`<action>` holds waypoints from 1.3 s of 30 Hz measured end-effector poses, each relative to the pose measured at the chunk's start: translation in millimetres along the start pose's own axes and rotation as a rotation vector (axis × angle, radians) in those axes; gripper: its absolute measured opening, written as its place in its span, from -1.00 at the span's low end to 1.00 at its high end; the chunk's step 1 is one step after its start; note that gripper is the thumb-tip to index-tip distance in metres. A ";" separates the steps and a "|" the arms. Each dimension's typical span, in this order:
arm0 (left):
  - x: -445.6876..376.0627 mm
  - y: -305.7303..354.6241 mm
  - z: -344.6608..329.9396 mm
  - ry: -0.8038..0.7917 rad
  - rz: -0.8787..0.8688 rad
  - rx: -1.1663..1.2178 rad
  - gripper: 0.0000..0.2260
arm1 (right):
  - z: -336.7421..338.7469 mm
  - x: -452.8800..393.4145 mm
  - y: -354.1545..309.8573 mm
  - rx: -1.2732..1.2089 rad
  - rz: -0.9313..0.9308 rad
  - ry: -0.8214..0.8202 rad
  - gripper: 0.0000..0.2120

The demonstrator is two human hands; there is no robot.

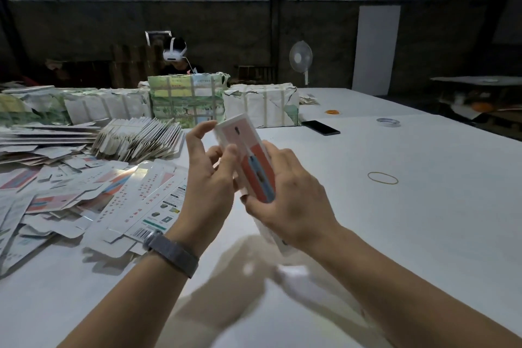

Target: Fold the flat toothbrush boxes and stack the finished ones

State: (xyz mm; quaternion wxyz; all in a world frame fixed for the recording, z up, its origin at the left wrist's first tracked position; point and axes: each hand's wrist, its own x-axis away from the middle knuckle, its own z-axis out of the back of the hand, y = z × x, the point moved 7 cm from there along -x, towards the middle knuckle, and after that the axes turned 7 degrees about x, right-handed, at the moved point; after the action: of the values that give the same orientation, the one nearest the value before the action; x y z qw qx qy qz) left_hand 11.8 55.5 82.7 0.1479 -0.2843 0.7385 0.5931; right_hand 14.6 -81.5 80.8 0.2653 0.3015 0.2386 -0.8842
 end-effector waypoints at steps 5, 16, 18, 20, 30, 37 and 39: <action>-3.5 -7.4 -0.1 -0.112 0.058 -0.011 -0.71 | 38.4 -15.3 39.8 0.086 -0.091 -0.131 -0.39; -13.5 -60.6 4.4 -0.225 0.141 -0.204 -0.68 | 203.2 138.1 284.3 0.798 -0.721 -0.460 -0.61; -10.2 -69.4 3.7 -0.243 0.151 -0.256 -0.71 | 228.4 156.7 308.7 0.880 -0.797 -0.482 -0.66; -11.6 -79.2 8.1 -0.250 0.197 -0.311 -0.75 | 244.6 168.1 326.1 0.923 -0.859 -0.484 -0.70; 8.9 -71.2 0.9 -0.403 0.080 -0.721 -0.83 | 163.7 100.7 257.4 0.730 -0.506 -0.290 -0.58; 1.0 -50.1 11.8 -0.359 0.198 -1.231 -0.81 | 23.8 21.7 104.0 0.149 -0.221 -0.354 -0.66; -6.2 -41.0 32.0 -0.251 0.224 -1.396 -0.72 | -5.7 4.7 73.5 0.042 -0.196 -0.352 -0.69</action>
State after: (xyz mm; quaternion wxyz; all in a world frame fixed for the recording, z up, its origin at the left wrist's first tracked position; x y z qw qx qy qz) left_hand 37.3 82.2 45.5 -0.0466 -0.1648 0.1892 0.9669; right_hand 58.8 -134.5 54.4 0.2093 0.1233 0.1981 -0.9496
